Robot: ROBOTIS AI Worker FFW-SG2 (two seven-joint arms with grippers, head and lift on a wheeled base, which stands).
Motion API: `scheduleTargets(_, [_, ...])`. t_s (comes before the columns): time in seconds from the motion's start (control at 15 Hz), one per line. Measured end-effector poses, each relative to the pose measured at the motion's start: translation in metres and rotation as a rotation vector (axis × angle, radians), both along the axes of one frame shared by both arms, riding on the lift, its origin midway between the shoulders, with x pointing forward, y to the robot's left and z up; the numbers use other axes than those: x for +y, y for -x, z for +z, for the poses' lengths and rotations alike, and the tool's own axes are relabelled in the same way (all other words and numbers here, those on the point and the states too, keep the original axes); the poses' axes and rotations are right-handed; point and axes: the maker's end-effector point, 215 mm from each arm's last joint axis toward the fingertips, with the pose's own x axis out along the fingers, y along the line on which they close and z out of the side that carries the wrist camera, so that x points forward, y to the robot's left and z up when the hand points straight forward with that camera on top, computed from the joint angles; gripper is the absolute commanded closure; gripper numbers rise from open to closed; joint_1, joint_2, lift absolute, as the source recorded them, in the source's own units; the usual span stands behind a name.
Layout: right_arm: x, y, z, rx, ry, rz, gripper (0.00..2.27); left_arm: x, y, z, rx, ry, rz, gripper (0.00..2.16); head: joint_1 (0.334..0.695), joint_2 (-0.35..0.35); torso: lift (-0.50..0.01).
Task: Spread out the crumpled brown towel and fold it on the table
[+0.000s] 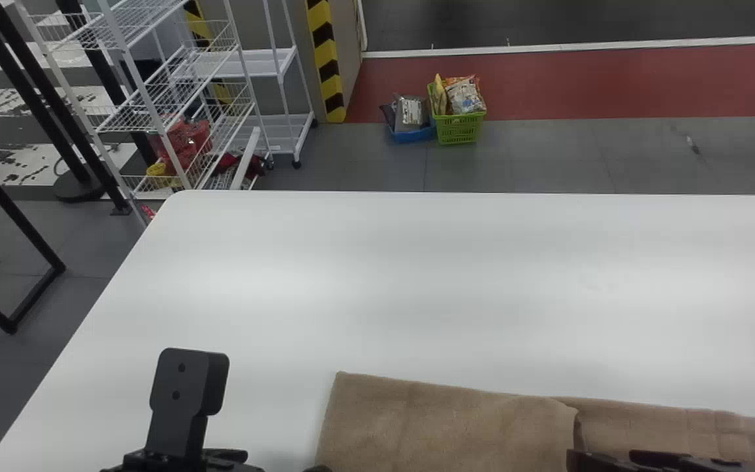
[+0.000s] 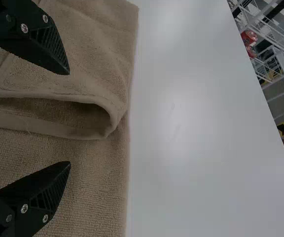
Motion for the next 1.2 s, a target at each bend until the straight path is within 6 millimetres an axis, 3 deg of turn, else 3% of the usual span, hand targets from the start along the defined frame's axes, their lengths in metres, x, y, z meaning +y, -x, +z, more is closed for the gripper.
scheduleTargets(0.27, [0.002,-0.004,-0.001,-0.003,0.020,0.001,0.19,-0.001,0.001,-0.001,0.004,0.006,-0.003,0.09,0.695,0.150,-0.127])
scheduleTargets(0.53, [0.009,0.000,-0.020,0.038,0.047,0.013,0.19,-0.001,0.001,-0.002,0.005,0.011,-0.003,0.09,0.695,0.163,-0.127])
scheduleTargets(0.87, [0.024,0.005,-0.026,0.053,0.051,0.042,0.23,0.000,0.003,-0.003,0.009,0.014,-0.001,0.09,0.695,0.194,-0.127])
scheduleTargets(1.07, [0.033,0.008,-0.027,0.056,0.045,0.063,0.33,-0.001,0.003,-0.003,0.011,0.016,-0.002,0.09,0.695,0.208,-0.127])
scheduleTargets(1.2, [0.037,0.007,-0.028,0.058,0.045,0.070,0.51,-0.001,0.004,-0.003,0.012,0.016,-0.003,0.09,0.695,0.219,-0.127])
